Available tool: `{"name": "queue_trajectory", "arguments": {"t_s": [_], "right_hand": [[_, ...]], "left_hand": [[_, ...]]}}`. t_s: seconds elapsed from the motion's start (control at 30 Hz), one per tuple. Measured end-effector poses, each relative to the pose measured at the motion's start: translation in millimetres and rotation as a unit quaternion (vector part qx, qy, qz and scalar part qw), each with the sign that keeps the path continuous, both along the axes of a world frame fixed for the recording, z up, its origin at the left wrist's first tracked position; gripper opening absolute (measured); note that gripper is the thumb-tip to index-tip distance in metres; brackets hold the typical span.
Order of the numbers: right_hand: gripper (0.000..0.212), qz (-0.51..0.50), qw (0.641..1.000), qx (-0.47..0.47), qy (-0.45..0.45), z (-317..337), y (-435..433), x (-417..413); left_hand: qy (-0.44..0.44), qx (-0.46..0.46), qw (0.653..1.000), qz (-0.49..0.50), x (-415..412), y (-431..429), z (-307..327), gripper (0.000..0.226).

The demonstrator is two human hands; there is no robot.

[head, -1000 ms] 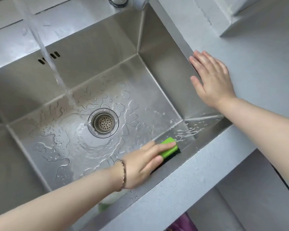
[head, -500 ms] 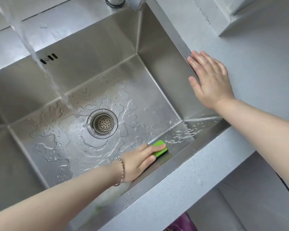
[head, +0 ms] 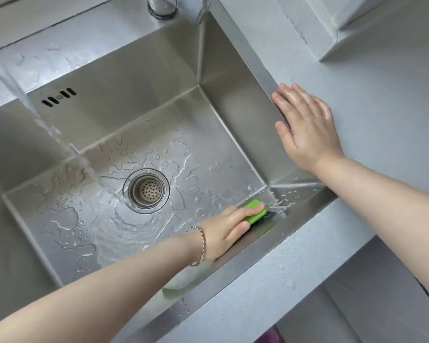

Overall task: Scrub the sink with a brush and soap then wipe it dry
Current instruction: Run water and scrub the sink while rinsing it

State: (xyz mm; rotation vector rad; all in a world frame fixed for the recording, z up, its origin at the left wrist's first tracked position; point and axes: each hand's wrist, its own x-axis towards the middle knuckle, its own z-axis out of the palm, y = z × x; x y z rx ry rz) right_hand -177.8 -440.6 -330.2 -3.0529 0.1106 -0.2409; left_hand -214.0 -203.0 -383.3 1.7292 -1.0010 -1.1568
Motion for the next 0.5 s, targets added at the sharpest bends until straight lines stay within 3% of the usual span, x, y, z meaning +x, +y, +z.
{"name": "queue_trajectory", "arguments": {"t_s": [0.1, 0.27, 0.33, 0.4, 0.5], "right_hand": [[0.049, 0.004, 1.0, -0.002, -0.009, -1, -1, 0], [0.05, 0.002, 1.0, -0.012, -0.003, 0, 0, 1], [0.051, -0.003, 1.0, -0.018, 0.01, 1, 1, 0], [0.051, -0.007, 0.999, -0.033, 0.02, 2, 2, 1], [0.053, -0.007, 0.998, -0.044, 0.049, 6, 6, 2]], "left_hand": [[-0.017, 0.159, 0.986, -0.035, 4, -18, -38, 0.043], [-0.085, 0.268, 0.959, -0.037, 23, -24, -33, 0.041], [-0.103, 0.271, 0.955, 0.063, 30, -18, -9, 0.042], [-0.06, 0.258, 0.939, 0.219, 40, -8, 19, 0.045], [0.04, 0.247, 0.868, 0.428, 60, 16, 57, 0.051]]}}
